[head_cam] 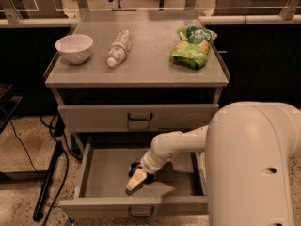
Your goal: Pick pepsi can from middle drawer and place on counter
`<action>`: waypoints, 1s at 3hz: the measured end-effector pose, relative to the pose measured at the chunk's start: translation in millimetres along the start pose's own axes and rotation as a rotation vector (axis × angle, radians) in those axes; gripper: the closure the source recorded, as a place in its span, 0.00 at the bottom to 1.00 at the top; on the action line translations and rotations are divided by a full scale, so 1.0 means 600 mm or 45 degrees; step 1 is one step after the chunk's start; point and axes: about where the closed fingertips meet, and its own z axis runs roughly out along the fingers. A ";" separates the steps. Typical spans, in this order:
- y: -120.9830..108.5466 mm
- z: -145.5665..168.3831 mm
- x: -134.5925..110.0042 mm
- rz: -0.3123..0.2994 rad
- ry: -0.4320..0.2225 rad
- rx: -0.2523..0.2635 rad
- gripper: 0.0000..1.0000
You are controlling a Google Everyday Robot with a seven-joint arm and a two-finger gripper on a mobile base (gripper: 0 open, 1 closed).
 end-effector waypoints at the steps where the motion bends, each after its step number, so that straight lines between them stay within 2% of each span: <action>1: -0.022 0.017 -0.001 -0.008 0.007 0.029 0.00; 2: -0.083 0.047 0.019 0.010 0.052 0.083 0.00; 3: -0.085 0.048 0.020 0.011 0.053 0.084 0.00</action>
Offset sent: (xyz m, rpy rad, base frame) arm 0.0562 -0.0298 -0.0370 -0.0807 -0.0527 -0.0239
